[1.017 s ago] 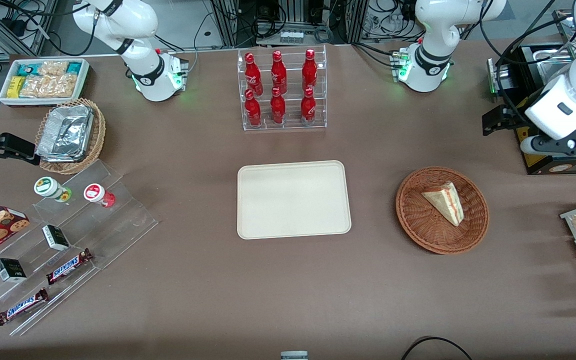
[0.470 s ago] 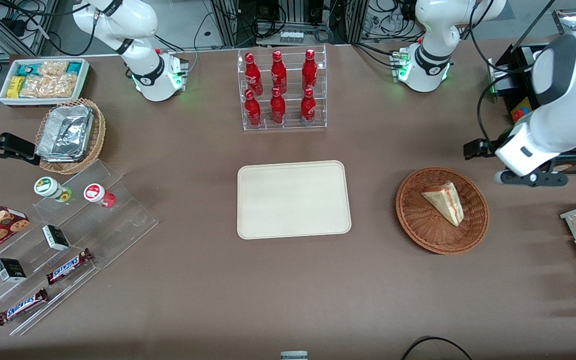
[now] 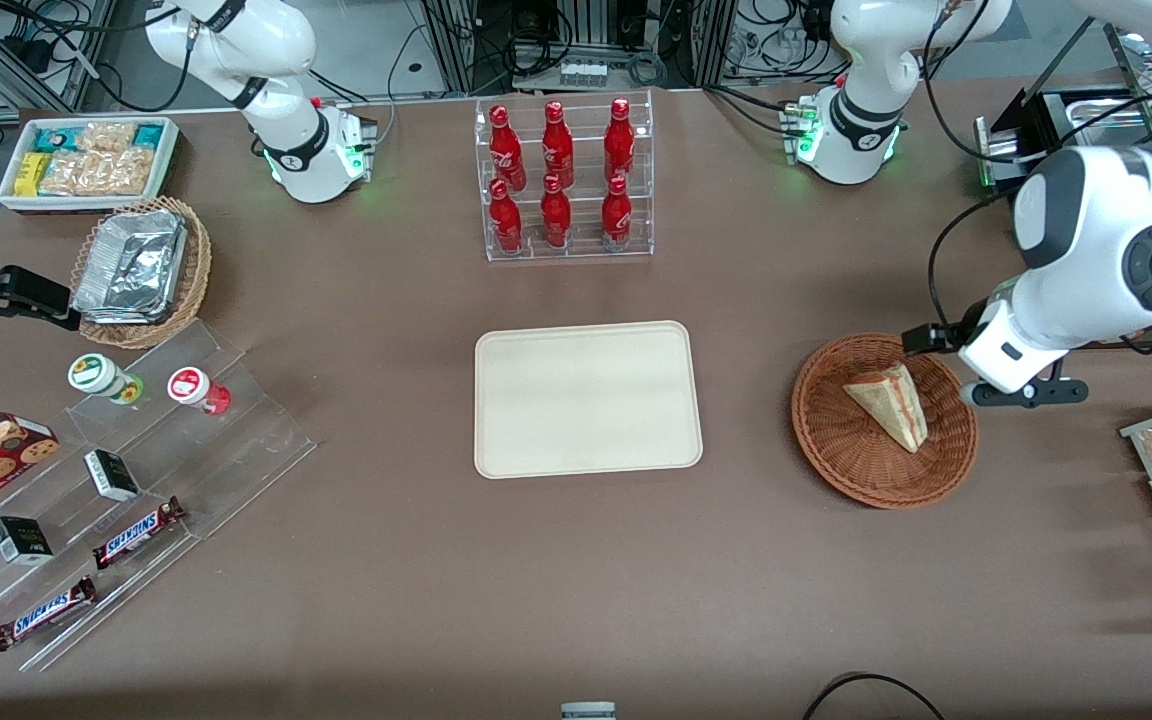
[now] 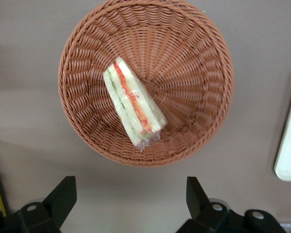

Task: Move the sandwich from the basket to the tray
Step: 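Move the left gripper over the wicker basket above the sandwich, then lower the open left gripper around the wrapped sandwich in the basket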

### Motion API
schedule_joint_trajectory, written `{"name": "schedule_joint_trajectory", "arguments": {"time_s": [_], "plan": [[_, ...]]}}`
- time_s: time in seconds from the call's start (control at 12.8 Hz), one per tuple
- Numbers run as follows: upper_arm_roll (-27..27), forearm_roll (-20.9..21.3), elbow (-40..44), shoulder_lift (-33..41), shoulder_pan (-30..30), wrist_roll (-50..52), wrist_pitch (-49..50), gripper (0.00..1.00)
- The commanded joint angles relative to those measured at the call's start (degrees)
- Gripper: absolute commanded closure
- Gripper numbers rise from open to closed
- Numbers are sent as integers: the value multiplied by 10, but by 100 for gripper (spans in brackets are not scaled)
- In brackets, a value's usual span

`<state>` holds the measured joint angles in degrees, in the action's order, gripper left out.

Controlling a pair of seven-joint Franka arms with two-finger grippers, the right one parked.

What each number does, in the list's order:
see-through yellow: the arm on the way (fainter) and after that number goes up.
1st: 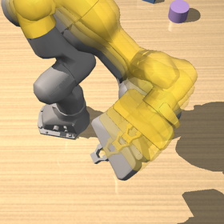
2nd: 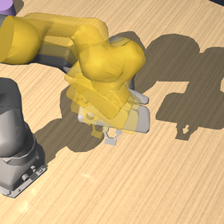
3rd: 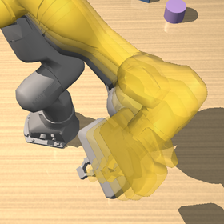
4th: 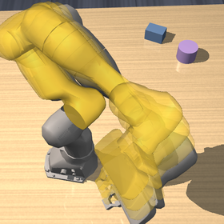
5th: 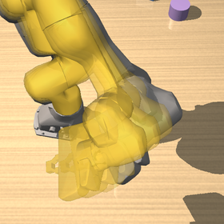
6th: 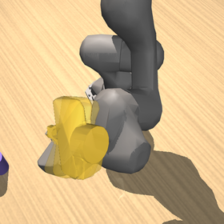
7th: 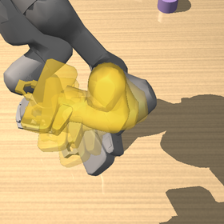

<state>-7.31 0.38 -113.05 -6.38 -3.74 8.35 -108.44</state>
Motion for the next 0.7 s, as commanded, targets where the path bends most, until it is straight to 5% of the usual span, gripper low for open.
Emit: {"name": "schedule_joint_trajectory", "arguments": {"time_s": [0.0,0.63], "plan": [[-3,6,-30,7,-15,87,-42,0],[-5,8,-100,-13,-17,334,-178,0]]}}
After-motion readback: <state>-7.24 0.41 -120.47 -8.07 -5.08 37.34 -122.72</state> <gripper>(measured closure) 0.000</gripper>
